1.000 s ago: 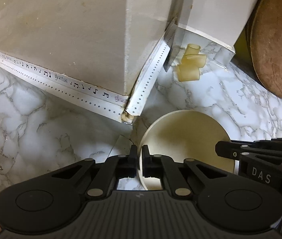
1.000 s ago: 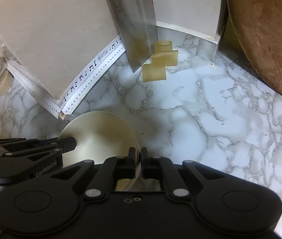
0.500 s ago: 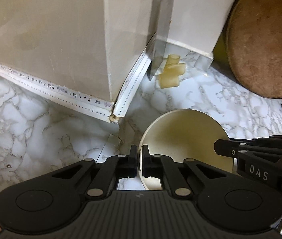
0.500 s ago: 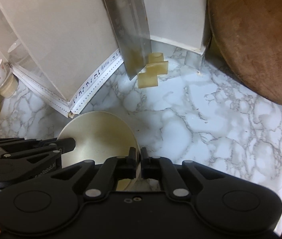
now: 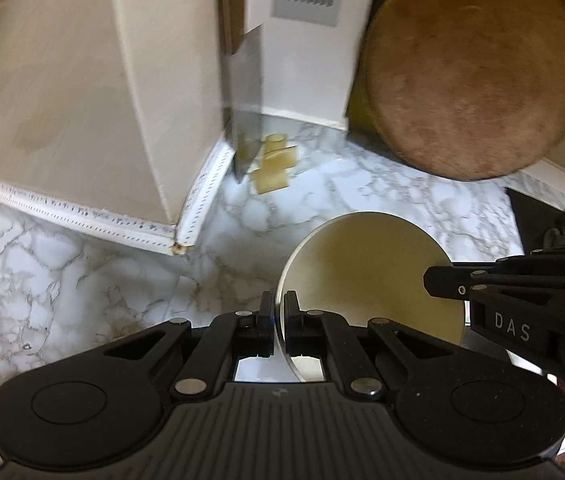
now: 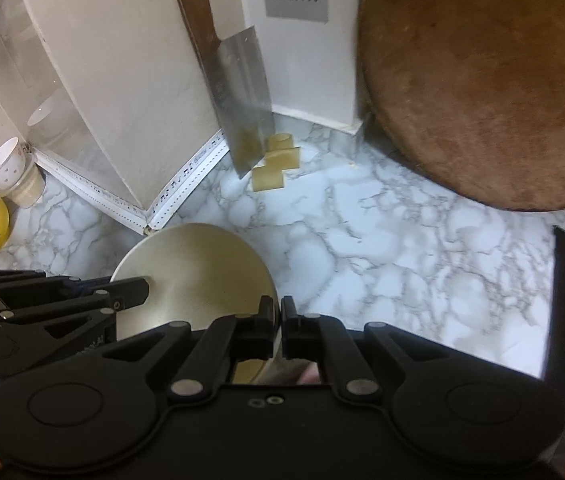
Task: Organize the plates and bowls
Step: 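Carry the cream bowl over and lower it into the pink pot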
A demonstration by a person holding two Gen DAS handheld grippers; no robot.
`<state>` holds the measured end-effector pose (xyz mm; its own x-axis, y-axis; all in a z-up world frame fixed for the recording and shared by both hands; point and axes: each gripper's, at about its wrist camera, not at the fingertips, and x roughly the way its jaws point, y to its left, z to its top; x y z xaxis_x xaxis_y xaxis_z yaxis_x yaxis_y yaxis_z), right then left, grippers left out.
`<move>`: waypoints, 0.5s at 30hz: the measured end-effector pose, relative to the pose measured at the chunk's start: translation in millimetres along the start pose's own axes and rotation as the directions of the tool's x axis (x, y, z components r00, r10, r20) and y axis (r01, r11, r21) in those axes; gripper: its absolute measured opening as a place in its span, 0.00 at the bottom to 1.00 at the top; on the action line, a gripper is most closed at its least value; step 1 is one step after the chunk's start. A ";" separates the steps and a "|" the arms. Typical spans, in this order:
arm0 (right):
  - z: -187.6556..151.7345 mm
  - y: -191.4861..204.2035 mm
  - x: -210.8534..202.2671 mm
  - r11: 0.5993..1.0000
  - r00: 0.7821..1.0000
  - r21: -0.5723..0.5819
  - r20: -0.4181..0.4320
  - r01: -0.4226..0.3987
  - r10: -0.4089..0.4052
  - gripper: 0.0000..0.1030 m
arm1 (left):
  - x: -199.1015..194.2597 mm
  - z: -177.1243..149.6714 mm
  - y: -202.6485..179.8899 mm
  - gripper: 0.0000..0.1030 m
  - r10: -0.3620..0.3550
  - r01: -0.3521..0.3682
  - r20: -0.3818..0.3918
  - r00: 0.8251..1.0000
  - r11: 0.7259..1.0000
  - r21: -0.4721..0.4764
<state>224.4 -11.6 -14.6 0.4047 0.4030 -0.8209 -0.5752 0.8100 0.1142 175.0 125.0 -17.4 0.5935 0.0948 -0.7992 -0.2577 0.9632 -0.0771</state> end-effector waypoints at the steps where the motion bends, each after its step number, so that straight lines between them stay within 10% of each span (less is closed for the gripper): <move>1: -2.1 -2.4 -5.1 1.000 1.000 0.002 0.003 0.003 -0.003 0.04 | -3.9 -0.3 -4.3 0.03 -0.008 0.008 0.003 1.000 1.000 0.010; 15: -40.5 -46.3 -56.6 0.994 0.997 0.089 0.044 0.060 -0.064 0.04 | -28.1 -13.4 -61.2 0.04 -0.101 0.100 0.000 0.995 0.985 0.139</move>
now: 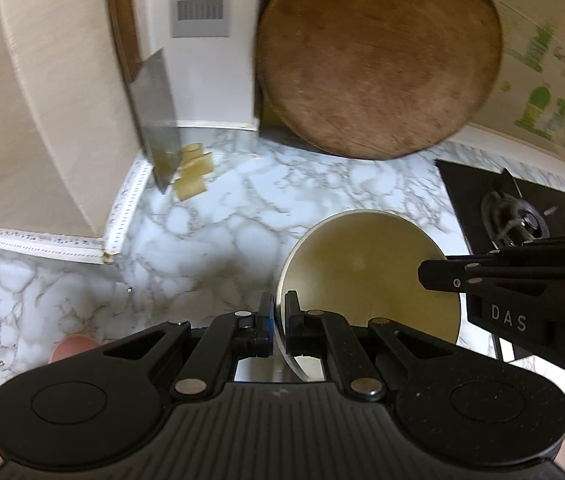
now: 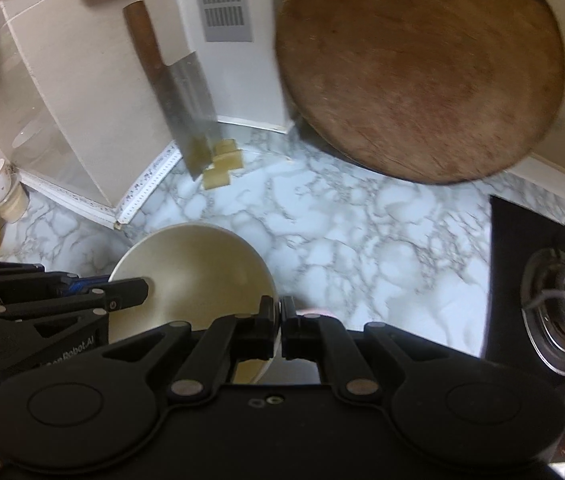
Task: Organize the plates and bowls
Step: 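Carry the cream bowl over and lower it into the pink pot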
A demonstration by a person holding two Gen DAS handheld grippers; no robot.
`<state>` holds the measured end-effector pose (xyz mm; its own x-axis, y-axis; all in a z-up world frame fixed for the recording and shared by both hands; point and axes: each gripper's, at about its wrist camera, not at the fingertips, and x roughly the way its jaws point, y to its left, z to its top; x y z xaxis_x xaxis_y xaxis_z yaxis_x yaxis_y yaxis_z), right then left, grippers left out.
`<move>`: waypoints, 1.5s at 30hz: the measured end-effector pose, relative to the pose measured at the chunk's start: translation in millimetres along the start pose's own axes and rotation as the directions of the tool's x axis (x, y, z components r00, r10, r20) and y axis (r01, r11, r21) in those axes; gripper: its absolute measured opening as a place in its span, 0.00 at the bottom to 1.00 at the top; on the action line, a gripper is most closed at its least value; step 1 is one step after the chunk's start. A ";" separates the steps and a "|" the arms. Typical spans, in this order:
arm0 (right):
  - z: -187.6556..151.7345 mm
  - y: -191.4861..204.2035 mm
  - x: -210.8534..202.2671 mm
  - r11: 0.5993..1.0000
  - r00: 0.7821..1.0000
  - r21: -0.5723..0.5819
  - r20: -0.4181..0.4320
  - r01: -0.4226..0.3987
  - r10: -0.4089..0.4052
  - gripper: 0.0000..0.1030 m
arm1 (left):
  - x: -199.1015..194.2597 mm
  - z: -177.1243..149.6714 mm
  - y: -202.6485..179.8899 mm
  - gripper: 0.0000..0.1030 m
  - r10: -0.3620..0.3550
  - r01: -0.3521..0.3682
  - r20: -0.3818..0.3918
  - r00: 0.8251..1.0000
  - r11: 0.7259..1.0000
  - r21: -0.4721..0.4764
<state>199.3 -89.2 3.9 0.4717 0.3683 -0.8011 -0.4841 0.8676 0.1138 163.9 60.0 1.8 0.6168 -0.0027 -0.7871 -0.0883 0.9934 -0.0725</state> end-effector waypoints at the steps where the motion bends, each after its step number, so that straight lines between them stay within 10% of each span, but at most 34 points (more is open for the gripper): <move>1: -2.4 -3.1 -2.0 1.000 1.000 0.008 0.000 0.002 -0.002 0.04 | 0.5 -1.0 -3.7 0.04 -0.004 0.004 -0.002 1.000 1.000 0.008; 45: -58.5 -42.1 37.7 0.993 0.994 0.113 -0.108 0.032 -0.020 0.05 | 67.0 -38.8 -45.1 0.04 0.042 -0.033 -0.083 0.996 0.994 0.106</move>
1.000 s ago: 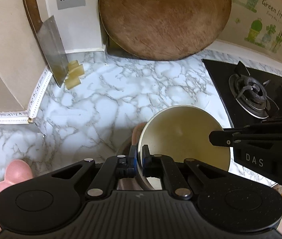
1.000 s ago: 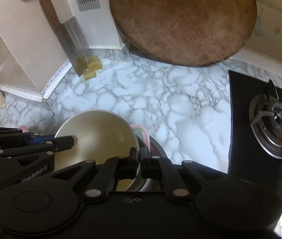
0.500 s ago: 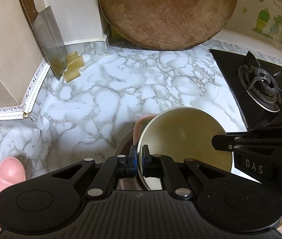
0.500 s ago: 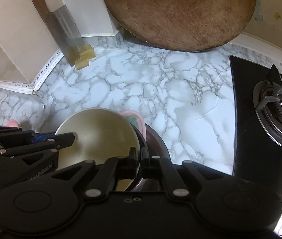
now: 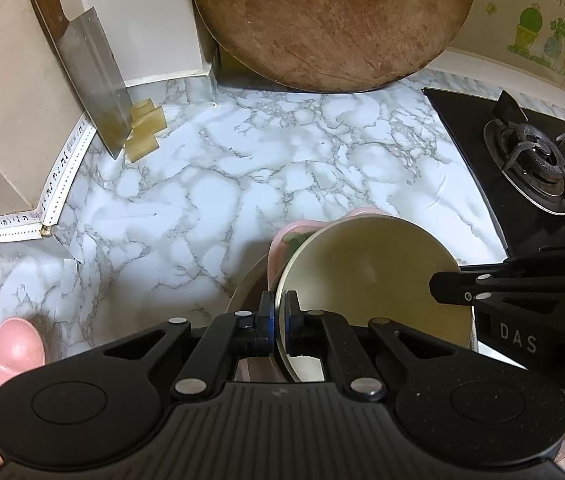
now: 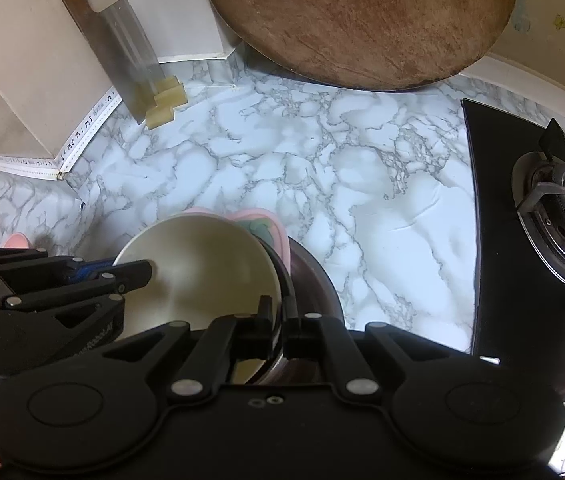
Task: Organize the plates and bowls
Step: 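Carry the cream bowl over and lower it into the pink pot, then open both grippers and lift away from the cream bowl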
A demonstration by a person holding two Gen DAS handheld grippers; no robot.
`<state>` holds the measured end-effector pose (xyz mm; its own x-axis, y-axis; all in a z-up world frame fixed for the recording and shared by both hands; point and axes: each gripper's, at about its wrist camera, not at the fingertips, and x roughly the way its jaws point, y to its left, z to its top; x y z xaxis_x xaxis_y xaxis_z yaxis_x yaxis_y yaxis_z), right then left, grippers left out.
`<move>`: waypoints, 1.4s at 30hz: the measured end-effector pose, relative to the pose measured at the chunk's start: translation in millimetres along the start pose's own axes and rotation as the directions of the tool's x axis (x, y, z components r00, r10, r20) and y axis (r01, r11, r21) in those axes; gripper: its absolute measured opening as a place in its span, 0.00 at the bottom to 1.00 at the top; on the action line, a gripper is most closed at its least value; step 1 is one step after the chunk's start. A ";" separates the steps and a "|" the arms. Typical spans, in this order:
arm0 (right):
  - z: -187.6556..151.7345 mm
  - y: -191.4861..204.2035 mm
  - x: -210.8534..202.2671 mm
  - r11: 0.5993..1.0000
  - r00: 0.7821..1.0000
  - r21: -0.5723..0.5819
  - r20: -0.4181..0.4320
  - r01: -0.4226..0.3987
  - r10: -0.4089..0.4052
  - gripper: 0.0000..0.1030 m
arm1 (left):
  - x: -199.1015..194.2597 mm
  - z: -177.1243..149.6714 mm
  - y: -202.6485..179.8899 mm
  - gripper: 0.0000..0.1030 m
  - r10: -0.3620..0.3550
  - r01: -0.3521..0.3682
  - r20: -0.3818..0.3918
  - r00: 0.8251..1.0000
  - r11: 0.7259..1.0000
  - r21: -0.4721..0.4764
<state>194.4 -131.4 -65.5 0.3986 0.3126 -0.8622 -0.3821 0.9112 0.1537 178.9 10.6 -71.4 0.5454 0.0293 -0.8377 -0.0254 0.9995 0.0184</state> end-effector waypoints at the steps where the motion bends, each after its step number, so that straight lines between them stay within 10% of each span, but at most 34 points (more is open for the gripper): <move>1: -0.4 0.3 0.4 1.000 1.000 -0.001 0.001 0.000 0.000 0.05 | 0.6 -0.4 0.0 0.04 0.001 -0.001 0.000 1.000 1.000 0.000; 42: -9.2 15.5 -29.0 0.999 0.997 -0.009 0.066 -0.038 0.038 0.39 | -29.1 -20.7 25.6 0.08 -0.155 0.156 0.094 0.983 0.988 0.001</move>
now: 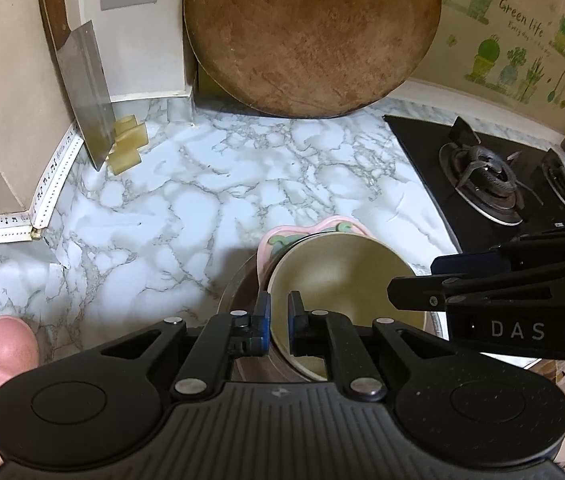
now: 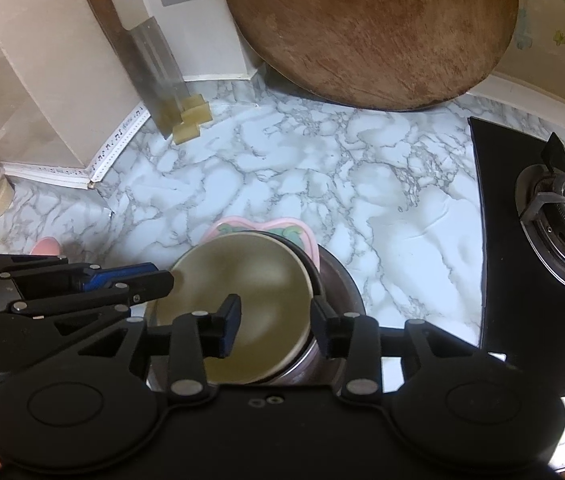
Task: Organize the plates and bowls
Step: 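Open both grippers and lift away from the cream bowl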
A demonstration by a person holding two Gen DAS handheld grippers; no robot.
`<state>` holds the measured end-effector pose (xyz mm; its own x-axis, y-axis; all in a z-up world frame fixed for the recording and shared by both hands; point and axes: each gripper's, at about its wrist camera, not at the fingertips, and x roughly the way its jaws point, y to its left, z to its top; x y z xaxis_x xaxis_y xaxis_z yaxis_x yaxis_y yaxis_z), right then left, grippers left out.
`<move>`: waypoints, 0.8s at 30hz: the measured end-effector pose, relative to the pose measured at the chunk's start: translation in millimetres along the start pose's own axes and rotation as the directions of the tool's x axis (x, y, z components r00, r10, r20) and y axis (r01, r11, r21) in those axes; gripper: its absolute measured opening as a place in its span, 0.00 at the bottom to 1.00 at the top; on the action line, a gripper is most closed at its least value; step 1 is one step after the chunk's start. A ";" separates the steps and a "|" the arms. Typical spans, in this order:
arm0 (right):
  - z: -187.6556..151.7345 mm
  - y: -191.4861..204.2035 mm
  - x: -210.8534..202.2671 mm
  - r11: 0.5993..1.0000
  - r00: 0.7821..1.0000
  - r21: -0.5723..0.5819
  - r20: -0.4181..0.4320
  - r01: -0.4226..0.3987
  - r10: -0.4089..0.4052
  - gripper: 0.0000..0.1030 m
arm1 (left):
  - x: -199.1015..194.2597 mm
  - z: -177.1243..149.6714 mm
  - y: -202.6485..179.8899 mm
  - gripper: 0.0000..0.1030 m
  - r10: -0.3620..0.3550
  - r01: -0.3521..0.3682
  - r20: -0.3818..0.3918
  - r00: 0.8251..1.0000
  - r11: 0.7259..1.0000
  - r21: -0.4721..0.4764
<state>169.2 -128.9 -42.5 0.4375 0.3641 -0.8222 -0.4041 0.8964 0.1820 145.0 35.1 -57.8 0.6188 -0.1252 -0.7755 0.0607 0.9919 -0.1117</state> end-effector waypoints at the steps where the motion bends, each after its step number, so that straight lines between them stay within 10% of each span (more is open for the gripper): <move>1: -0.9 1.5 -2.6 1.000 1.000 -0.003 0.005 0.000 0.000 0.41 | -2.3 -1.3 0.7 0.08 -0.005 0.005 0.004 1.000 1.000 0.000; 13: -10.3 20.4 -32.8 0.999 0.997 -0.030 0.080 0.012 -0.010 0.68 | -31.0 -9.5 11.6 0.11 -0.057 0.058 0.063 0.996 0.998 -0.013; 19: -16.0 23.8 -49.0 0.999 0.993 -0.020 0.118 0.028 -0.026 0.77 | -45.9 -16.5 17.1 0.65 -0.050 0.055 0.127 0.991 0.998 -0.038; 24: -21.0 18.9 -59.4 1.000 0.990 -0.014 0.140 0.020 -0.018 0.83 | -53.3 -19.5 19.0 0.67 -0.053 0.062 0.142 0.988 0.996 -0.061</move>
<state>118.7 -138.8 -1.5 0.5527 0.3801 -0.7417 -0.4066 0.8998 0.1581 97.9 60.1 -30.7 0.7195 -0.1734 -0.6725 0.0512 0.9789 -0.1977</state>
